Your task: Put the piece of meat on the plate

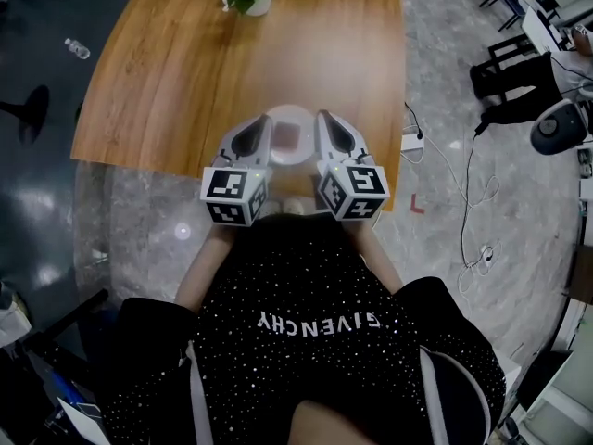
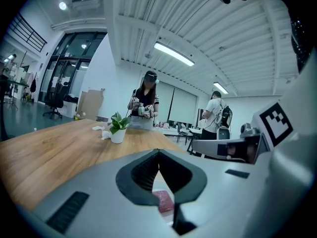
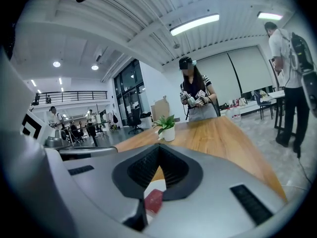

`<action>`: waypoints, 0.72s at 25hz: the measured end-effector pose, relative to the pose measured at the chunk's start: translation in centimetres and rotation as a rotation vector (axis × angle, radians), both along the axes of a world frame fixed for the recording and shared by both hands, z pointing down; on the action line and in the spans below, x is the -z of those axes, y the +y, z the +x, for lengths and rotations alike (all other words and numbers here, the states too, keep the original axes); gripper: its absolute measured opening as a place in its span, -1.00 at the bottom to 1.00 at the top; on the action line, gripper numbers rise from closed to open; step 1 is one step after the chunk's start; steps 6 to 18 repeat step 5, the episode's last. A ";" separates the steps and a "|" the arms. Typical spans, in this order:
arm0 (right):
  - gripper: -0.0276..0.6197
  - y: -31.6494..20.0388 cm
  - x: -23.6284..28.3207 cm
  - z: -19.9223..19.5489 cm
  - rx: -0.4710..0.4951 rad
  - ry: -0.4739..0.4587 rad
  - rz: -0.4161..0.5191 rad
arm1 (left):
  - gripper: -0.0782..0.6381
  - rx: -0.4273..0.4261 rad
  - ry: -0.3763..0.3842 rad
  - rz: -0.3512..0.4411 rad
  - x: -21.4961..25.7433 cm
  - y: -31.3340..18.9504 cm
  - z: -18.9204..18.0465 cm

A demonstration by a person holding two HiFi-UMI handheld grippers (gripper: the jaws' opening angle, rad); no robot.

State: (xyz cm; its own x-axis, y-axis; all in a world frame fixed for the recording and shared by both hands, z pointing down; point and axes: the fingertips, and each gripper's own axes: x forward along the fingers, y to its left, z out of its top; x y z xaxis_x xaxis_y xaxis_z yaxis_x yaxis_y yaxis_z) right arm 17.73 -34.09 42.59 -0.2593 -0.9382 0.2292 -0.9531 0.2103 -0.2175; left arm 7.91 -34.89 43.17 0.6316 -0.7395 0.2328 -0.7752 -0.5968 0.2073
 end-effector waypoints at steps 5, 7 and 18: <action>-0.88 0.2 -0.3 -0.2 0.006 -0.002 -0.013 | -0.75 0.004 -0.008 -0.002 -0.3 0.1 -0.2; -0.88 0.2 -0.3 -0.2 0.006 -0.002 -0.013 | -0.75 0.004 -0.008 -0.002 -0.3 0.1 -0.2; -0.88 0.2 -0.3 -0.2 0.006 -0.002 -0.013 | -0.75 0.004 -0.008 -0.002 -0.3 0.1 -0.2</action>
